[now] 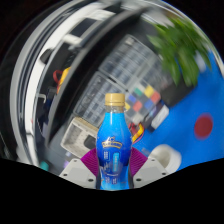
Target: Pour water
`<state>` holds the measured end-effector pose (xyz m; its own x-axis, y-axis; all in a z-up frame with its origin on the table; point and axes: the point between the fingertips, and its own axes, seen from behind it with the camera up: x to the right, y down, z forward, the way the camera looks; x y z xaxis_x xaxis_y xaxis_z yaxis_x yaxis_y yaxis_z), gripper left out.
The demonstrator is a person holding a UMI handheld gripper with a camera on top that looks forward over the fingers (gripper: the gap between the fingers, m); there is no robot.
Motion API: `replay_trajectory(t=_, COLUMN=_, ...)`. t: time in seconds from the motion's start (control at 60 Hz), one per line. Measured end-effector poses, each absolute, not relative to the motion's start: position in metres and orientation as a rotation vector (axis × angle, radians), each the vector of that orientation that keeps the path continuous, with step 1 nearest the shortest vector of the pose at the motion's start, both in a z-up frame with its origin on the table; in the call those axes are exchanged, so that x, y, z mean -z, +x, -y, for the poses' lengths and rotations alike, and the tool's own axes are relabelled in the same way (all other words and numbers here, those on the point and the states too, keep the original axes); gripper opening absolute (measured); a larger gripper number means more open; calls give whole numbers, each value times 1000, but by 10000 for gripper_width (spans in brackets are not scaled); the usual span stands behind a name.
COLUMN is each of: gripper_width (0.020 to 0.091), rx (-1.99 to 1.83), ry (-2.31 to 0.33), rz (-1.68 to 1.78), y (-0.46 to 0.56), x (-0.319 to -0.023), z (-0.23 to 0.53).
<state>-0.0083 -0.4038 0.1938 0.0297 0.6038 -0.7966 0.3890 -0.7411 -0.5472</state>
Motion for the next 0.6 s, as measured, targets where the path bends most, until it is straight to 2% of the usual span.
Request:
replay_trajectory(t=0.1, gripper_width=372, rx=-1553, ry=-1792, rz=1254, y=-18, x=-196, z=361)
replay_trajectory(t=0.117, gripper_width=371, rx=-1492, ry=-1772, rz=1290, y=-16, x=-203, z=355)
replay_trajectory(t=0.217, gripper_width=371, rx=-1287, ry=-1573, rz=1379, y=-23, x=-202, z=312)
replay_trajectory(t=0.333, gripper_width=370, rx=-1083, ry=-1486, rz=1420, y=-27, x=-179, z=261)
replay_trajectory(t=0.35, gripper_width=372, rx=-1081, ry=-1463, rz=1413, y=-30, x=-168, z=252)
replay_trajectory(t=0.6, gripper_width=370, rx=-901, ry=-1459, rz=1458, y=-41, x=-108, z=191)
